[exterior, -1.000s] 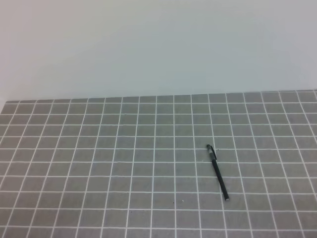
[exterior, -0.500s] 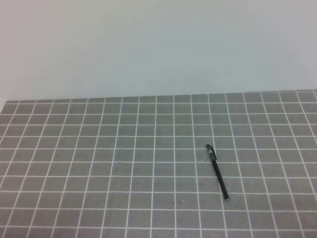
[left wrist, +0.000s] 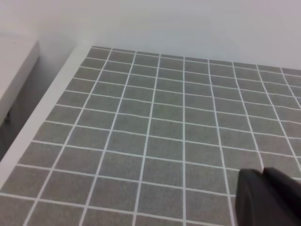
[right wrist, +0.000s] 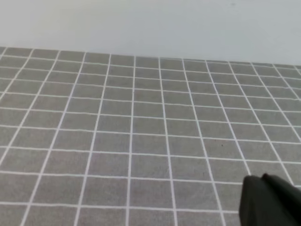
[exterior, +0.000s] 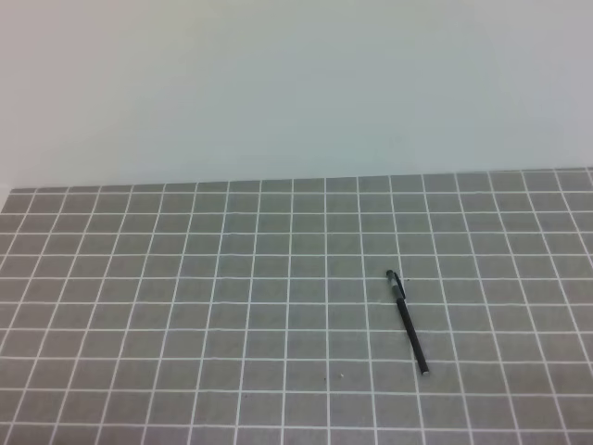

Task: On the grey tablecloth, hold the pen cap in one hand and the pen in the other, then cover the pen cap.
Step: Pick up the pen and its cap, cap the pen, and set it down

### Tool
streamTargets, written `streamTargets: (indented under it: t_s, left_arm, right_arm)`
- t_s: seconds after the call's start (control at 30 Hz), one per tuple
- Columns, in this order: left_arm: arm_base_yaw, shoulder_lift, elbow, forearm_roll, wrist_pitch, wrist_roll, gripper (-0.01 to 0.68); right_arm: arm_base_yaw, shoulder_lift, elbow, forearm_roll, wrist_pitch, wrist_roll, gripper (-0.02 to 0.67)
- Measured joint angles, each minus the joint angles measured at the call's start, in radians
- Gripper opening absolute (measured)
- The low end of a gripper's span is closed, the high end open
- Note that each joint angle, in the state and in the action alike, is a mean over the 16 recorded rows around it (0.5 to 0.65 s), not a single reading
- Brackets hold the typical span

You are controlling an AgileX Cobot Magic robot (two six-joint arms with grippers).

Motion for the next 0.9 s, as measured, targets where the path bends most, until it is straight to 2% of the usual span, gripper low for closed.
streamTargets:
  t_s: [0.47, 0.9]
  left_arm:
    - [-0.006, -0.001, 0.000, 0.000, 0.000, -0.002, 0.000]
    - [-0.046, -0.001, 0.000, 0.000, 0.000, -0.002, 0.000]
  right_arm:
    - [-0.015, 0.000, -0.002, 0.000, -0.001, 0.000, -0.003]
    - [-0.015, 0.000, -0.003, 0.000, 0.001, 0.000, -0.003]
